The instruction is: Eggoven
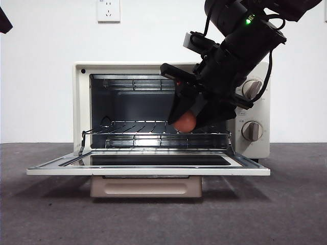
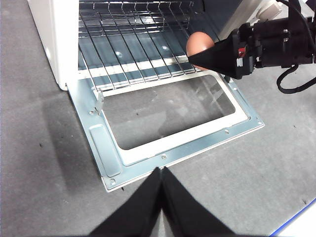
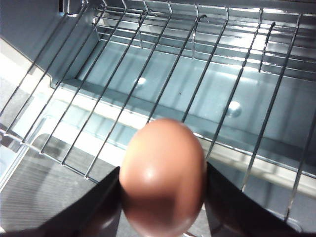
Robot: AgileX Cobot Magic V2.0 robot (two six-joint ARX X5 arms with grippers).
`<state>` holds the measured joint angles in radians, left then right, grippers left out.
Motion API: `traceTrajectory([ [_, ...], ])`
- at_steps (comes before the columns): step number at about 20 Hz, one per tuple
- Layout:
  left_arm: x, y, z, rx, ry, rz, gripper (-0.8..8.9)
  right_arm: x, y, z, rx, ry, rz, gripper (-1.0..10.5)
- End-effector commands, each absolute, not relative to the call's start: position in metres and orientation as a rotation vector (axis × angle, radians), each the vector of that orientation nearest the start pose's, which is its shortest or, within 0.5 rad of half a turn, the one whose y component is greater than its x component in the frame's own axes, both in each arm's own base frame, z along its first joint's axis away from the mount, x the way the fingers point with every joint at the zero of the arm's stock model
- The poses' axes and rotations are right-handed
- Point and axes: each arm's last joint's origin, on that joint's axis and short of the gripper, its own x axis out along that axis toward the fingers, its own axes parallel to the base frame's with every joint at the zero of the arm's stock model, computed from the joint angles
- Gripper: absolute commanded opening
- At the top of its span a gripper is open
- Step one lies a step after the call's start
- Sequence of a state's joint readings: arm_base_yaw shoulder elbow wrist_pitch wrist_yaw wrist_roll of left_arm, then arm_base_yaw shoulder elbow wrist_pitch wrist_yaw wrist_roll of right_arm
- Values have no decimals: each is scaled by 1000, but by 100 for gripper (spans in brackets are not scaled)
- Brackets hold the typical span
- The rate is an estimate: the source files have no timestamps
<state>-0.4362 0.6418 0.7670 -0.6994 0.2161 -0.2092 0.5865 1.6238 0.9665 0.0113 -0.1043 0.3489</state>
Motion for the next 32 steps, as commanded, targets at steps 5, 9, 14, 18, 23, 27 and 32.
traceTrajectory([
  [5, 111, -59, 302, -139, 635, -581, 6, 285, 196, 207, 177, 745, 545, 251],
  [9, 111, -59, 302, -139, 635, -581, 6, 285, 196, 207, 177, 744, 546, 293],
  [14, 111, -59, 302, -139, 635, -581, 6, 288, 198, 214, 184, 726, 554, 314],
  [18, 111, -59, 302, -139, 635, -581, 6, 290, 199, 221, 177, 738, 552, 314],
  [23, 111, -59, 302, -136, 633, -582, 6, 285, 196, 235, 178, 718, 545, 314],
  [27, 114, -61, 302, -136, 629, -582, 6, 275, 188, 255, 179, 688, 539, 314],
  [32, 131, -67, 298, -118, 632, -572, 6, 242, 173, 294, 167, 650, 572, 314],
])
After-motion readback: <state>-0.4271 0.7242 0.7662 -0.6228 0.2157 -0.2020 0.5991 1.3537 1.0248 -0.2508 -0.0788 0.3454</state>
